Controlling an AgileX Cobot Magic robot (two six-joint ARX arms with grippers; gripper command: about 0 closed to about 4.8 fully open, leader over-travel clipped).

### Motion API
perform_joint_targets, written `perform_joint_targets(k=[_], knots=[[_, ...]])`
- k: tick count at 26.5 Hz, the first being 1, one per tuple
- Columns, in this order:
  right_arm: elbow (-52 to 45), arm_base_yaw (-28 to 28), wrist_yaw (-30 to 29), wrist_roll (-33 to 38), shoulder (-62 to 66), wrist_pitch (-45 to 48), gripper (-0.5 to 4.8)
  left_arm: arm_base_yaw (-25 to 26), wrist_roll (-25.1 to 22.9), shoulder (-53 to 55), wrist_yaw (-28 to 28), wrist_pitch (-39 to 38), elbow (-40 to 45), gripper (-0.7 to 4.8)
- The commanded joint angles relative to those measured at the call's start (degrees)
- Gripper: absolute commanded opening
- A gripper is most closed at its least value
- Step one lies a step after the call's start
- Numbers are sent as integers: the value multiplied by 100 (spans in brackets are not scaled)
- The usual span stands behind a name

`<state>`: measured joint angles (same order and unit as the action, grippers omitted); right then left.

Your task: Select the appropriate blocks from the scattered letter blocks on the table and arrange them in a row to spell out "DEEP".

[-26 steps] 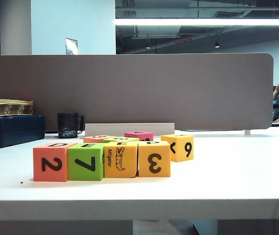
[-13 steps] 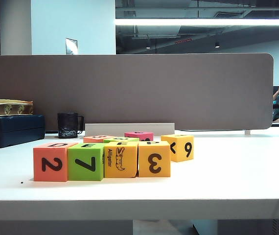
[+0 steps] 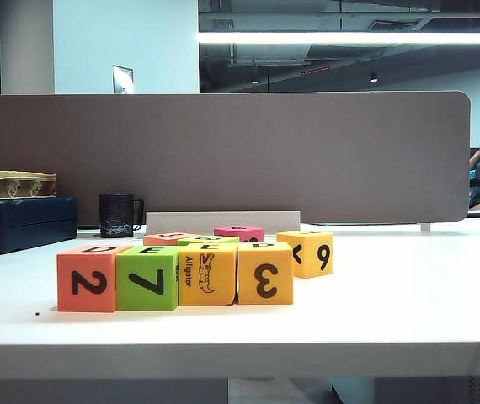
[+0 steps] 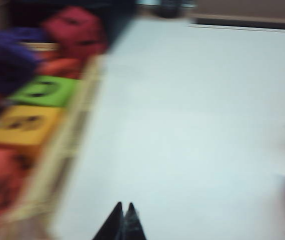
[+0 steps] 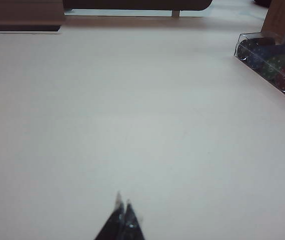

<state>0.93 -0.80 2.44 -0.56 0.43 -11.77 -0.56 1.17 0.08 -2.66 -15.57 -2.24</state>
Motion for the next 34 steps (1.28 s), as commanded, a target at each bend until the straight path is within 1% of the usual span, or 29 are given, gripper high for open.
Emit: perform_joint_targets(k=[1,11,15,23,34], knots=[[-7,0,24,-9,-50,7,-5,-2,37,4,1038,208,50,-5],[-7,0,24,-7,-50,7,-5,-15,35,22,841,199,52,-5],[-7,0,24,-9,-50,7,-5,-17,31,544,693,201,59,-5],[-7,0,26,-7,-50,7,-5,-17,-35,-9,634,208,59,-5],[-7,0,24,-9,-50,7,-5,-20,-28,7,682,219,59,-5]])
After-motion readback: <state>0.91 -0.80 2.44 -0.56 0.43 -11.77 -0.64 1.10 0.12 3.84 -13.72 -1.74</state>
